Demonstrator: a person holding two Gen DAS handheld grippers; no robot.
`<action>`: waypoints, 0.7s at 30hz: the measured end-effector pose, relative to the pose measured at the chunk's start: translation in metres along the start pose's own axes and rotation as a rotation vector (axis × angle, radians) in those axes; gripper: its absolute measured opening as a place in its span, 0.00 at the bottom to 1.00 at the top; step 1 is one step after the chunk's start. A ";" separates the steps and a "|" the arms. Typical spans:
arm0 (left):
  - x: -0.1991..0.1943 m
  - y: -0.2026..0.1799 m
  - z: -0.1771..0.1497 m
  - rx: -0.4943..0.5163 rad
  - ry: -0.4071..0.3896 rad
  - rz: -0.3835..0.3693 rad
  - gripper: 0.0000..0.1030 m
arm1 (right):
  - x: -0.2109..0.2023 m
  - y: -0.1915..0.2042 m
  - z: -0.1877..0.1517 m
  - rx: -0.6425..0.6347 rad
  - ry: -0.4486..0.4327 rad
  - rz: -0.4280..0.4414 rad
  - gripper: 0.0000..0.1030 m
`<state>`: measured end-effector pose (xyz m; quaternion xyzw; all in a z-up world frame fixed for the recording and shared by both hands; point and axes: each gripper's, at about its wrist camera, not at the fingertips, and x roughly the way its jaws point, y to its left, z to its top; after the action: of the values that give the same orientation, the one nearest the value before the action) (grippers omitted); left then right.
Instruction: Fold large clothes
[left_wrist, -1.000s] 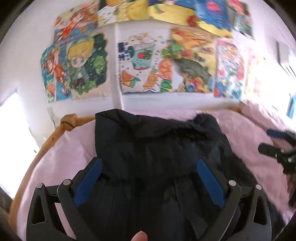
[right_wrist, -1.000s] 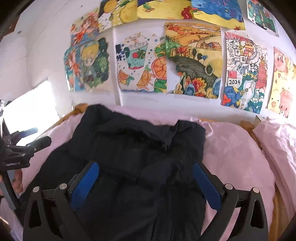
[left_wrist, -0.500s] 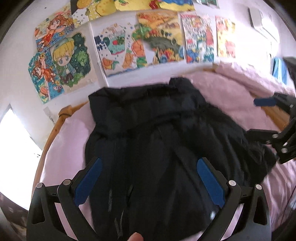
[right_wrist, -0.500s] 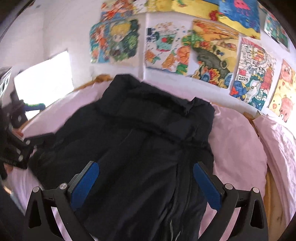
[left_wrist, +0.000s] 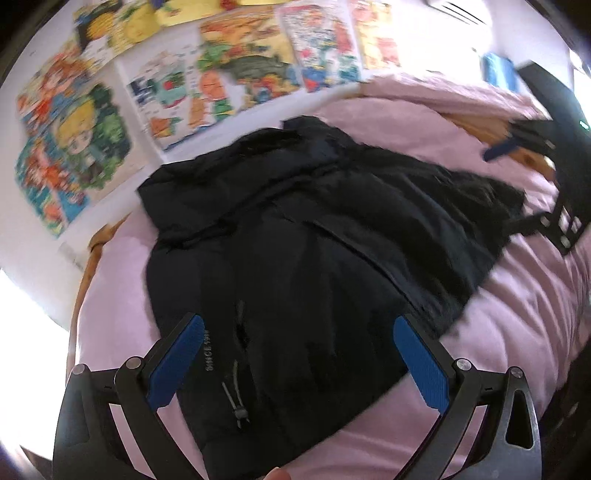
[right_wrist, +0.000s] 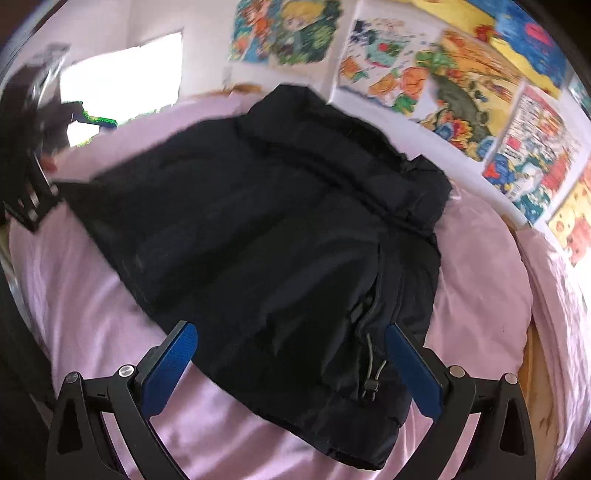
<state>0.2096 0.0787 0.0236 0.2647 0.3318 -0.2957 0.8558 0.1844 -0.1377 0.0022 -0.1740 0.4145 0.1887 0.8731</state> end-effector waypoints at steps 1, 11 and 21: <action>0.002 -0.003 -0.005 0.024 0.009 -0.017 0.98 | 0.006 0.004 -0.004 -0.026 0.023 0.017 1.00; 0.033 -0.028 -0.036 0.180 0.114 -0.073 0.98 | 0.044 0.039 -0.031 -0.254 0.164 0.030 1.00; 0.053 -0.029 -0.054 0.219 0.163 0.000 0.98 | 0.066 0.028 -0.046 -0.288 0.154 -0.217 1.00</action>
<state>0.2003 0.0766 -0.0571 0.3797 0.3659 -0.3077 0.7920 0.1794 -0.1218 -0.0813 -0.3547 0.4277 0.1370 0.8201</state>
